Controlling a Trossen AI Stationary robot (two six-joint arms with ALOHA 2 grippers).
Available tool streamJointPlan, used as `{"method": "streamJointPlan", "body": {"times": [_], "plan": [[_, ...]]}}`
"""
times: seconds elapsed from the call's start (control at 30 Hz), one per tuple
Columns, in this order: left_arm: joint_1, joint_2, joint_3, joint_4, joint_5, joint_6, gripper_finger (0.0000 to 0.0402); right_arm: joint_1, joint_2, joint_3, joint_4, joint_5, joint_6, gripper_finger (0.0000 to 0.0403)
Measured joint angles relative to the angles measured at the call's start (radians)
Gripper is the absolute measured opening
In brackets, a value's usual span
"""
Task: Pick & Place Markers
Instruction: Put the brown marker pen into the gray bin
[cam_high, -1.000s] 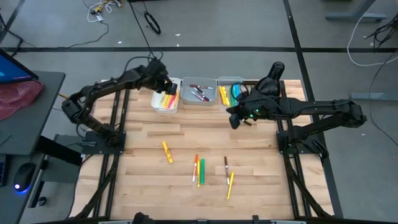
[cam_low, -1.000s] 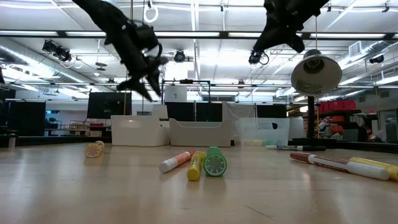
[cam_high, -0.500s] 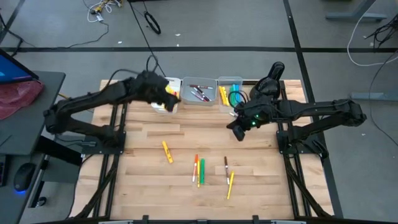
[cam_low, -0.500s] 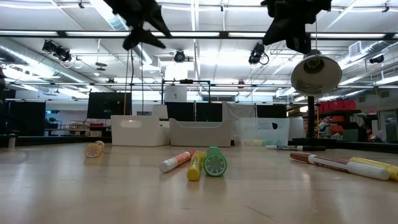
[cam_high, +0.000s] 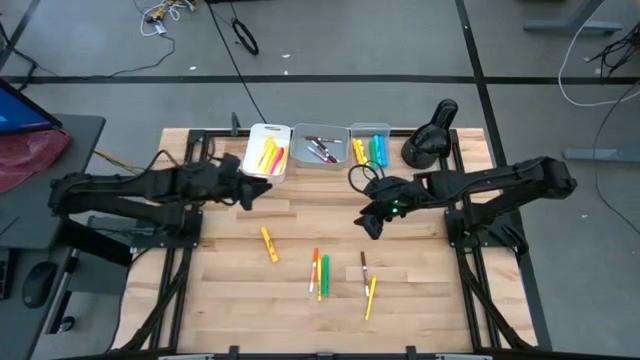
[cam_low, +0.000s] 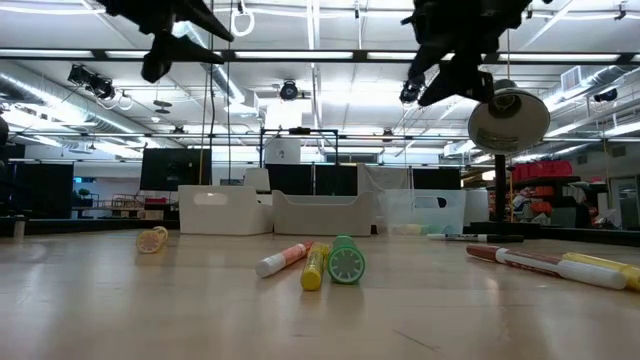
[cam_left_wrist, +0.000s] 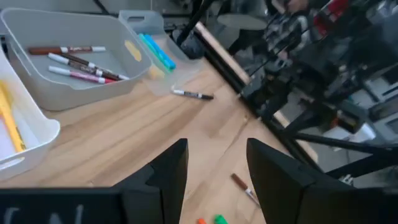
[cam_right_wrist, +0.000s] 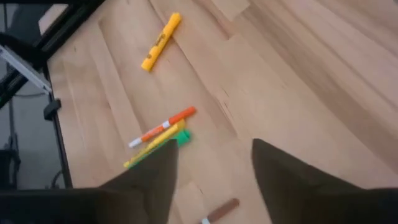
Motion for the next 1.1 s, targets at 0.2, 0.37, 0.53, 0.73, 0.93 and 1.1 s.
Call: {"method": "streamJointPlan", "body": {"times": [0.2, 0.37, 0.53, 0.73, 0.93, 1.1], "plan": [[-0.003, -0.153, -0.082, -0.005, 0.0, 0.057, 0.0172, -0.001, 0.048, 0.0, 0.077, -0.001, 0.037, 0.0278], [-0.001, -0.251, -0.15, -0.013, 0.007, 0.107, 0.0172, -0.003, 0.055, 0.0, 0.057, 0.056, 0.126, 0.0278], [0.0, -0.287, -0.206, -0.013, 0.042, 0.104, 0.0172, -0.011, 0.055, 0.0, 0.014, 0.094, 0.19, 0.0266], [0.0, -0.278, -0.239, -0.024, 0.094, 0.063, 0.0172, -0.002, 0.055, 0.0, -0.164, 0.04, 0.179, 0.0261], [0.0, -0.277, -0.24, -0.039, 0.083, 0.065, 0.0172, 0.062, 0.11, 0.0, -0.182, -0.047, 0.267, 0.0261], [0.0, -0.277, -0.24, -0.046, 0.083, 0.11, 0.0172, 0.155, 0.236, 0.0, -0.156, -0.057, 0.391, 0.0261]]}}
